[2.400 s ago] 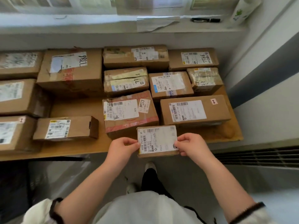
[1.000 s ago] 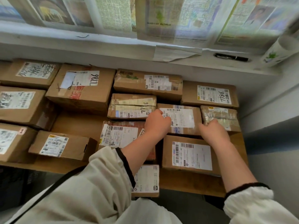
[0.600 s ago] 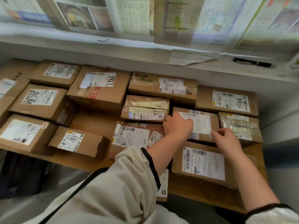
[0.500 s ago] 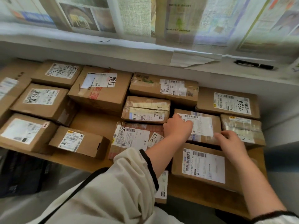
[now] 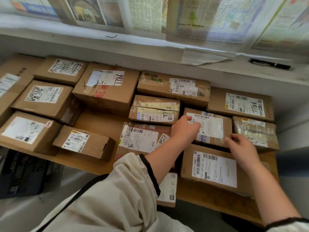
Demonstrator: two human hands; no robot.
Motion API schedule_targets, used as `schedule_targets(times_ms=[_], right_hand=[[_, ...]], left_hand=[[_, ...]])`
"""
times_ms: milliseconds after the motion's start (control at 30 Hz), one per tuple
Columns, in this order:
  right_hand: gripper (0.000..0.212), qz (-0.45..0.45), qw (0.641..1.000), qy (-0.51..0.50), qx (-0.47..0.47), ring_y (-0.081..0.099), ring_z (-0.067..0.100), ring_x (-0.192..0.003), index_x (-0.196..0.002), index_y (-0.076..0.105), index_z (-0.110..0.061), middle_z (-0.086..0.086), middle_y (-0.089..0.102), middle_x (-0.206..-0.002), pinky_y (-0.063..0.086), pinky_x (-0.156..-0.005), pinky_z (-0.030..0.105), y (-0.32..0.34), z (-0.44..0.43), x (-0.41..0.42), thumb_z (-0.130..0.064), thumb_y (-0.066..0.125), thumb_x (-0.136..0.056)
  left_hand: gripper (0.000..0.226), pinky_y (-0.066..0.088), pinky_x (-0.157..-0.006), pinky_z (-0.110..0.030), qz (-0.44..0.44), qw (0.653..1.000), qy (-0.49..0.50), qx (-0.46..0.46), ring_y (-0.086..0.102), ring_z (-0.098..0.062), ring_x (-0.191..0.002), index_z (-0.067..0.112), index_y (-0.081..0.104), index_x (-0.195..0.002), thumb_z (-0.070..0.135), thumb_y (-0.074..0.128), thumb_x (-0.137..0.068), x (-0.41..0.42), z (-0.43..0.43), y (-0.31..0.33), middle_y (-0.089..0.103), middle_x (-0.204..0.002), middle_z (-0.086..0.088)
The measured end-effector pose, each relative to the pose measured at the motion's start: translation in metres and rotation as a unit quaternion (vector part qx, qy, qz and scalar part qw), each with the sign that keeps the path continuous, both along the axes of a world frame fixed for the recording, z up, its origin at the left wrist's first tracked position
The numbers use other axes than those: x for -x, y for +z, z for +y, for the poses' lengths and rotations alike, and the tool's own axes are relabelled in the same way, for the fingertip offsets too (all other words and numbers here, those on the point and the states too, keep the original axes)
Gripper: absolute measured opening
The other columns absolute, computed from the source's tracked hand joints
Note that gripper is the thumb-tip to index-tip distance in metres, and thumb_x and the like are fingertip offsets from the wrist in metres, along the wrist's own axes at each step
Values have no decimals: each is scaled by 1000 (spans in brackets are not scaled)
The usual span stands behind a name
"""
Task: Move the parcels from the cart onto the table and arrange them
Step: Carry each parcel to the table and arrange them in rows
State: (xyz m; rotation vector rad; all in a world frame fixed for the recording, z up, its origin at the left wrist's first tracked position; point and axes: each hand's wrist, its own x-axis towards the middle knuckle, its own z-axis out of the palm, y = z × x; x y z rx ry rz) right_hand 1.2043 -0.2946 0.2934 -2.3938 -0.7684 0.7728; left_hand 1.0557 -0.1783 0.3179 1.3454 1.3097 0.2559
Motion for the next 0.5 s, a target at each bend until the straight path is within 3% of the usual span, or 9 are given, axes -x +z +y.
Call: schedule_targets(times_ms=[67, 200, 267, 367, 500], right_hand=[[51, -5, 1000, 9, 16, 51, 29, -116, -138, 44, -11, 12, 54, -131, 42, -89, 40, 1, 1, 0, -34, 53, -94], [41, -33, 999, 7, 30, 54, 24, -103, -132, 51, -16, 9, 59, -120, 45, -80, 38, 15, -15, -8, -33, 51, -95], [36, -85, 994, -60, 28, 50, 17, -85, -125, 55, -16, 4, 57, -104, 42, -65, 30, 23, -36, -17, -35, 48, -95], [36, -123, 971, -183, 93, 51, 25, -83, -120, 56, -13, 10, 59, -101, 44, -71, 37, 29, -76, -31, -37, 46, -95], [37, 22, 952, -262, 157, 55, 27, -80, -112, 59, -8, 10, 59, -90, 45, -75, 42, 27, -103, -28, -40, 50, -94]], left_hand=[[44, 41, -61, -21, -35, 999, 3, 19, 49, -2, -79, 23, 48, -131, 30, 55, -88, 7, 0, 3, 53, -118, 2], [31, 43, -74, -24, -82, 996, 20, 21, 53, -10, -101, 23, 54, -121, 27, 55, -90, 32, -3, 10, 58, -117, 5], [20, 45, -72, -24, -74, 997, 28, 20, 54, -5, -95, 28, 56, -109, 28, 55, -89, 46, -11, 10, 60, -103, 12], [22, 49, -74, -29, -30, 998, -15, 58, 55, -6, -91, 26, 55, -110, 31, 54, -89, 58, -32, 5, 58, -101, 10], [21, 46, -59, -21, 7, 993, -69, 91, 54, -1, -81, 26, 50, -111, 33, 51, -91, 59, -56, 2, 58, -97, 10]])
